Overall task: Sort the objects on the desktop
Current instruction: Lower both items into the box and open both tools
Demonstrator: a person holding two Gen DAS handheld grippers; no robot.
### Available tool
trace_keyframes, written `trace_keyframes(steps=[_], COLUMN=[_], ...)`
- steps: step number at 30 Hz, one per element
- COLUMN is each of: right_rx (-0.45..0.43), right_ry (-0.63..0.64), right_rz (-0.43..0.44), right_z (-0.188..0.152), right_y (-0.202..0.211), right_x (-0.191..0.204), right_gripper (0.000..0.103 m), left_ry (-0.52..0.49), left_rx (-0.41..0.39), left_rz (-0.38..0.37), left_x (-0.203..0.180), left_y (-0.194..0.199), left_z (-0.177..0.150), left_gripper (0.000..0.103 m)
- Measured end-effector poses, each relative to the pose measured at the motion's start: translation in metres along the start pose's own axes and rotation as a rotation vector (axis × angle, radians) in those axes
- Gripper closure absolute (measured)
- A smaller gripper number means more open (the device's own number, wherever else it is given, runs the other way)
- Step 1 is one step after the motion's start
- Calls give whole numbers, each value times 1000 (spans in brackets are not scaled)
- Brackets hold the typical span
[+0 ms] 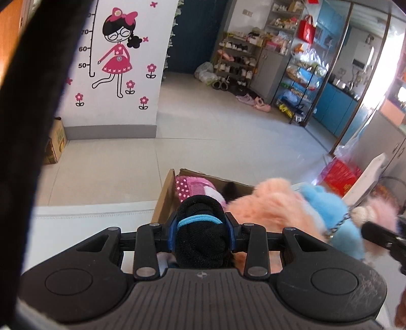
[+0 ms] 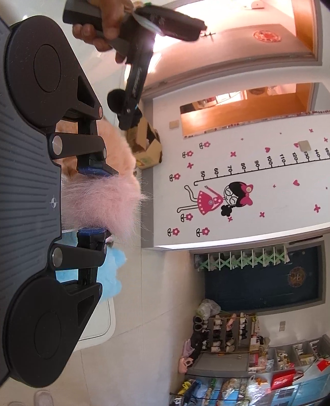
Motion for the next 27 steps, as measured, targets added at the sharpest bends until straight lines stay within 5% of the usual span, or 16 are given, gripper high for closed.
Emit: trace_keyframes(steps=[11, 13, 15, 17, 27], right_rx=[-19, -14, -13, -17, -40], right_ry=[44, 47, 45, 44, 33], right_rz=[7, 0, -2, -5, 1], right_z=[-11, -14, -16, -17, -19], right_y=[-4, -5, -5, -5, -2], right_x=[5, 4, 3, 3, 3], right_gripper=[58, 57, 56, 53, 47], left_ry=[-45, -37, -29, -22, 32], left_rx=[8, 0, -4, -17, -79], left_rz=[31, 34, 25, 27, 20], left_x=[7, 10, 12, 14, 22], left_y=[-4, -5, -6, -4, 12], left_z=[-15, -14, -15, -16, -6], left_gripper=[68, 64, 39, 28, 24])
Point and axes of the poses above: each gripper's, at about its wrist camera, not at the fingertips, and y roughly against the way its jaws point, x to its left, z to its top, the point moved 2 cm from there along -y, roughly the way its jaws point, and after that the axes turned 13 degrees about -x, right-handed, at the moved point
